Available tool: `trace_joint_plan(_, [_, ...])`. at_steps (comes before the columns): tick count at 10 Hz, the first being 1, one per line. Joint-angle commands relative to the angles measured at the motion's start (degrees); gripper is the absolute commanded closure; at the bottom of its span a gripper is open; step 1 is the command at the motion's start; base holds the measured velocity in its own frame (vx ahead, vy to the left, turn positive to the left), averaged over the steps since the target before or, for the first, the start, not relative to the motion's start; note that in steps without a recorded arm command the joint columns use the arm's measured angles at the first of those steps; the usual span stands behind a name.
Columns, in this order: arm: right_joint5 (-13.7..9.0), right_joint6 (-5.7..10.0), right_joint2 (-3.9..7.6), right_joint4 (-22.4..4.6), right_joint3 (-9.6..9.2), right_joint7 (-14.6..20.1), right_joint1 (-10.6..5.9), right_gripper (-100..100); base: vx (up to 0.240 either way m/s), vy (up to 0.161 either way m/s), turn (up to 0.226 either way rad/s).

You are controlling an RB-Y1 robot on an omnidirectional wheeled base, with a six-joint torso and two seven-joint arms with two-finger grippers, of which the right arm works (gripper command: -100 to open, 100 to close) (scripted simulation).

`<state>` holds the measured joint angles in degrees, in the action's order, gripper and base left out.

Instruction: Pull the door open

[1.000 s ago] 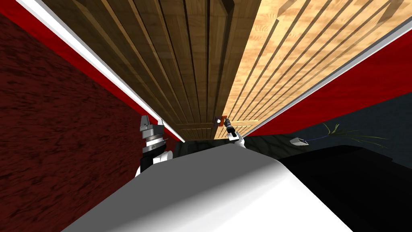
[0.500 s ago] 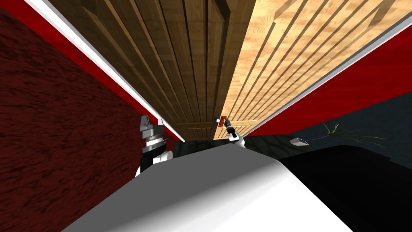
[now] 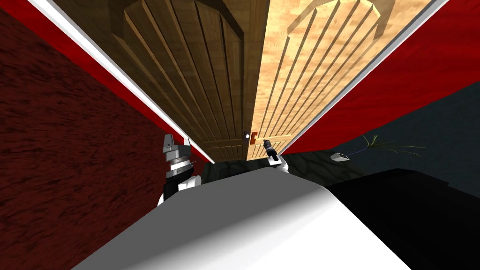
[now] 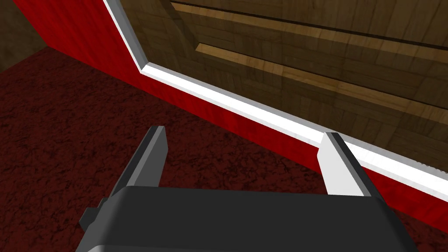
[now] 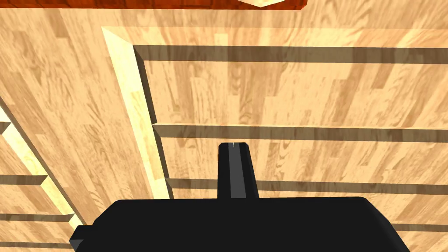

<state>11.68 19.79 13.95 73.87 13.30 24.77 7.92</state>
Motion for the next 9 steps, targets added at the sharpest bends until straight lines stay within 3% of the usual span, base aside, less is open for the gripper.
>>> trace_joint_plan(1, [0.21,0.17,0.14,1.18,-0.96,0.83,0.58,-100,-0.198,0.083,0.054])
trace_joint_plan(5, [0.92,0.75,-0.05,3.47,-3.69,2.29,1.08,-100,-0.180,0.083,0.077])
trace_joint_plan(6, [0.74,0.87,0.22,2.84,-3.22,2.18,1.00,-100,-0.063,0.031,0.011])
trace_joint_plan(7, [0.44,0.61,0.83,1.84,-1.61,1.91,1.73,-100,-0.015,-0.055,-0.193])
trace_joint_plan(9, [0.06,0.36,1.39,0.45,0.29,1.32,2.17,-100,0.039,-0.144,-0.135])
